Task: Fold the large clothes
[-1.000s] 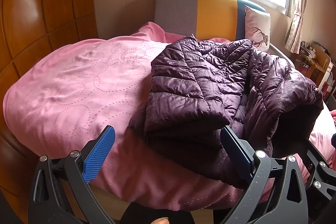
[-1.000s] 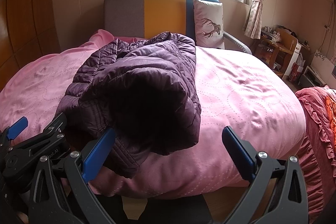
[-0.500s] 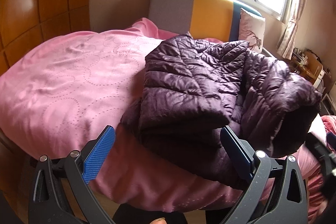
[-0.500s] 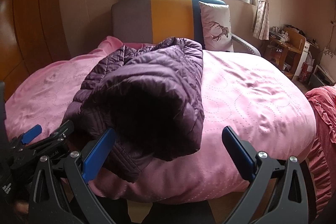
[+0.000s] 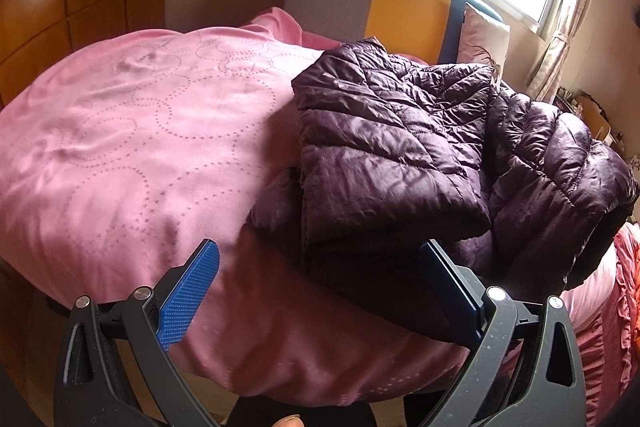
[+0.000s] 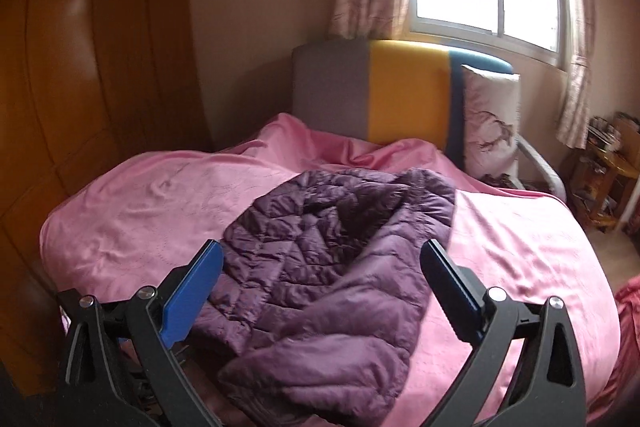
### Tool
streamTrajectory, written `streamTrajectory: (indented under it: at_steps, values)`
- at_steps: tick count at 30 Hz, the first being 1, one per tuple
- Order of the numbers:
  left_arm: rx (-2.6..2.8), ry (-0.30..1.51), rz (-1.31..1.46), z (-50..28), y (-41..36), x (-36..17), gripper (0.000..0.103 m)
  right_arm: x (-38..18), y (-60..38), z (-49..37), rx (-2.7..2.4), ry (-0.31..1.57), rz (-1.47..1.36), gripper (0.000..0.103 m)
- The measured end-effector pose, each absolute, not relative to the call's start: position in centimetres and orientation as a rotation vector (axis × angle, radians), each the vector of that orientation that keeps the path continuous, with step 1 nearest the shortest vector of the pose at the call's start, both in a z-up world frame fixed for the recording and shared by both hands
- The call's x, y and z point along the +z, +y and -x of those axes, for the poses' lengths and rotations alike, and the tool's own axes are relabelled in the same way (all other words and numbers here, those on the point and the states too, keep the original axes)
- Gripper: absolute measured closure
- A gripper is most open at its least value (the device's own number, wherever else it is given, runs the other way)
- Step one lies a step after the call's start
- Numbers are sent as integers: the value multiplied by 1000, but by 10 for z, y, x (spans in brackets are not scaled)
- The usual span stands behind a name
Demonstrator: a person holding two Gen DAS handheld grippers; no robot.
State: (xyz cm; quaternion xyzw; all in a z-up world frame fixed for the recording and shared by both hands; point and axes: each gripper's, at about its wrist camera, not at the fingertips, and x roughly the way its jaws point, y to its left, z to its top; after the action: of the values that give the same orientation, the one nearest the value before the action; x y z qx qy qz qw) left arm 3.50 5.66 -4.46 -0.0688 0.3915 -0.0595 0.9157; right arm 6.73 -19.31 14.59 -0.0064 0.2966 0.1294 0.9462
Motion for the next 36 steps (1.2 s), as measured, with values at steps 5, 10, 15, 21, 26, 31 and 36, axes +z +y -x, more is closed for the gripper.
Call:
streamTrajectory:
  at_steps: [5,10,15,21,26,31,36]
  values:
    - [-183,791,172,-37,66,-44,4,110,-141,-126,354,761,77,8]
    - [-355,770,87,-34,44,-39,4,46,-169,-167,255,960,-11,12]
    - [-393,796,-46,-53,12,-48,22,4,-214,-161,198,1060,-37,14]
    - [-355,815,83,-98,33,-43,86,-22,-240,-151,133,1106,-5,15]
    - [-186,792,348,-135,125,-32,89,-5,-220,-137,284,1054,-15,15]
    - [123,791,479,-148,204,-35,77,-4,-160,-126,328,980,189,14]
    - [281,762,526,-130,246,-38,42,-30,-110,-127,445,1027,313,15]
